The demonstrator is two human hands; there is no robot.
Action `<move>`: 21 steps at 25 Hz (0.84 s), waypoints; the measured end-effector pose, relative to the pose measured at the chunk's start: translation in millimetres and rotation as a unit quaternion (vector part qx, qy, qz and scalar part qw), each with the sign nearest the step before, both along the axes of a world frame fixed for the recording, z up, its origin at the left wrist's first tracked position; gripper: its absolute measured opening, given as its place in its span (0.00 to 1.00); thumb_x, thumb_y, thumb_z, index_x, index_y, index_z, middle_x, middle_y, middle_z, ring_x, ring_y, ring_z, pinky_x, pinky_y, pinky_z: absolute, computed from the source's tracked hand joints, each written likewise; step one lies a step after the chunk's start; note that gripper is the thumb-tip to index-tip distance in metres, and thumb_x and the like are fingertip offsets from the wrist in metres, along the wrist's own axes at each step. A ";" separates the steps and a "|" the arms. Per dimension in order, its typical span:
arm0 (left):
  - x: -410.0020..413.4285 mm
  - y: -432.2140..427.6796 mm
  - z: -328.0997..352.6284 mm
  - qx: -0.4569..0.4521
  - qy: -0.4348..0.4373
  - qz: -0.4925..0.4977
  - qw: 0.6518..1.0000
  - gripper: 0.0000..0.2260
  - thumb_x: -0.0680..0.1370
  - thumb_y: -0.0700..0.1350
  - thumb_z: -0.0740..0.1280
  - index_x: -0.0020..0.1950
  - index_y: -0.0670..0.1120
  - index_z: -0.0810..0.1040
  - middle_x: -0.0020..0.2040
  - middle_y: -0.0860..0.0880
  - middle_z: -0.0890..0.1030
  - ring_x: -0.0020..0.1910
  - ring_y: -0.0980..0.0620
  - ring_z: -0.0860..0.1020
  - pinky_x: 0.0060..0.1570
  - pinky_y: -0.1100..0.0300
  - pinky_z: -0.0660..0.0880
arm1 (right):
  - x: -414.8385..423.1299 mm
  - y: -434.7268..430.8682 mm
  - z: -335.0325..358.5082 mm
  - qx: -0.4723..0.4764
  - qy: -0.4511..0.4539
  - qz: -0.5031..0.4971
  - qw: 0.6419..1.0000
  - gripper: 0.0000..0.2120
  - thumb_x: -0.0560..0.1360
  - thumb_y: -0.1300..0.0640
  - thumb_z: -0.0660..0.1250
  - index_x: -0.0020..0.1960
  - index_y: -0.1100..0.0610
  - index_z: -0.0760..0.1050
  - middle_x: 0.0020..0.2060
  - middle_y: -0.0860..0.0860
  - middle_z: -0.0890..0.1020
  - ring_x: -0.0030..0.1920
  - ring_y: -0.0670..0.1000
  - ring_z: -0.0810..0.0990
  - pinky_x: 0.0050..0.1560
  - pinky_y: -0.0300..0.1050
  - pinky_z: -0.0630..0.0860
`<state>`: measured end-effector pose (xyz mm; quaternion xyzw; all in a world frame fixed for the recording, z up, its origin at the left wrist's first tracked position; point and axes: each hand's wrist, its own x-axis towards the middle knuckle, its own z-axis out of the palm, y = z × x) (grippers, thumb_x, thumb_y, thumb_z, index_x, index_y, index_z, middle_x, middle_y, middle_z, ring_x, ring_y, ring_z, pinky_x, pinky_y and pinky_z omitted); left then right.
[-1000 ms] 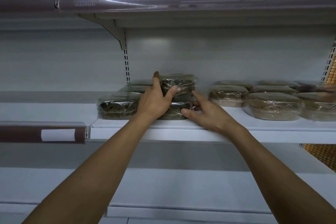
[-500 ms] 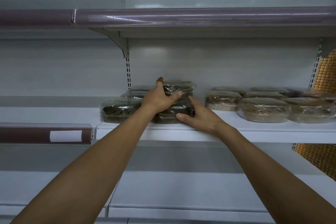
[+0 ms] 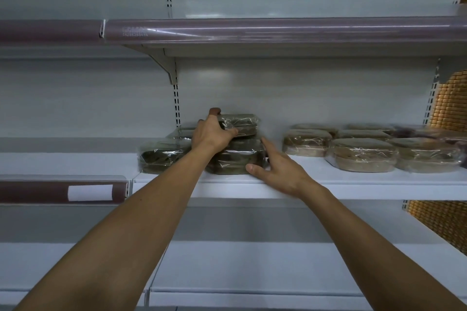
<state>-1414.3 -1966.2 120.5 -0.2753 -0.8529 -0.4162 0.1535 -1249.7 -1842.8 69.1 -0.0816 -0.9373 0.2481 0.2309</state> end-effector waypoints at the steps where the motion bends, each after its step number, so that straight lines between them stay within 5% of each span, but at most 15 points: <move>1: -0.6 -0.6 0.9 0.012 0.007 0.001 1.000 0.33 0.70 0.60 0.74 0.71 0.56 0.65 0.59 0.45 0.77 0.56 0.42 0.78 0.55 0.51 0.77 | -0.3 1.1 -0.6 0.006 0.001 -0.007 1.000 0.36 0.75 0.35 0.64 0.77 0.43 0.52 0.66 0.45 0.74 0.64 0.50 0.74 0.62 0.53 0.72; 9: 39.9 -36.0 -6.9 0.116 0.079 -0.059 0.988 0.30 0.72 0.64 0.71 0.71 0.61 0.66 0.62 0.53 0.77 0.57 0.51 0.76 0.55 0.54 0.76 | 2.2 3.4 1.8 -0.064 0.030 0.011 0.997 0.42 0.73 0.29 0.60 0.79 0.45 0.49 0.74 0.44 0.66 0.72 0.47 0.67 0.71 0.50 0.66; 15: 59.5 -66.5 -35.6 0.141 0.053 -0.136 0.979 0.28 0.72 0.60 0.73 0.70 0.64 0.67 0.65 0.58 0.75 0.63 0.57 0.73 0.63 0.52 0.74 | 12.5 2.8 5.4 -0.150 0.105 0.030 0.983 0.41 0.74 0.35 0.65 0.80 0.46 0.51 0.66 0.36 0.68 0.67 0.42 0.71 0.70 0.47 0.66; 18: 64.0 -74.6 -41.9 0.147 0.049 -0.161 0.975 0.28 0.72 0.59 0.73 0.70 0.66 0.66 0.65 0.59 0.75 0.64 0.59 0.73 0.64 0.53 0.74 | 17.4 -0.4 5.3 -0.115 0.118 0.033 0.986 0.29 0.74 0.37 0.67 0.72 0.41 0.65 0.62 0.36 0.76 0.64 0.39 0.74 0.68 0.52 0.70; 21: 71.4 -82.1 -42.4 0.157 0.046 -0.175 0.971 0.31 0.74 0.58 0.73 0.74 0.65 0.64 0.69 0.60 0.72 0.66 0.61 0.71 0.66 0.57 0.72 | 27.9 -12.4 11.8 -0.104 0.130 0.026 0.986 0.28 0.74 0.42 0.69 0.71 0.44 0.65 0.59 0.35 0.76 0.62 0.38 0.74 0.68 0.49 0.71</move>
